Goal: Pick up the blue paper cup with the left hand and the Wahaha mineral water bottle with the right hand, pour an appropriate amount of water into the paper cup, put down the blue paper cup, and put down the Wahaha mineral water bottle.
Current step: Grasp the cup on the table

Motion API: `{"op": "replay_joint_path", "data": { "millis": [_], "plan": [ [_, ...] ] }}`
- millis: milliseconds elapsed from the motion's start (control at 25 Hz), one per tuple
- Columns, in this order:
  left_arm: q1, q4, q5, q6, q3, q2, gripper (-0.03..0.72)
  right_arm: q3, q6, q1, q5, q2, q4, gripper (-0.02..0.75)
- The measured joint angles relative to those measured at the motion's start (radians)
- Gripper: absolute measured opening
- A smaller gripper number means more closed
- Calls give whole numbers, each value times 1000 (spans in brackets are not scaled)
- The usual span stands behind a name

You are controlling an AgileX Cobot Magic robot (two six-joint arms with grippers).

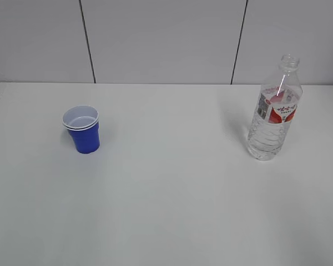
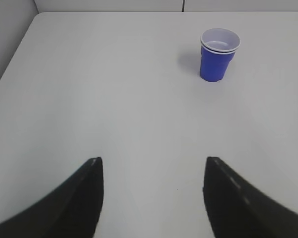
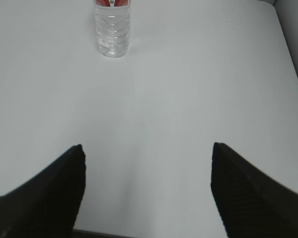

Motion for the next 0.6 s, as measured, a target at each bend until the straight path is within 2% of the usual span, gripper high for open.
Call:
{"op": "replay_joint_path", "data": {
  "millis": [600],
  "plan": [
    [-2,0,0,0,0,0,480,0,0,0,0,0,0,588]
  ]
}}
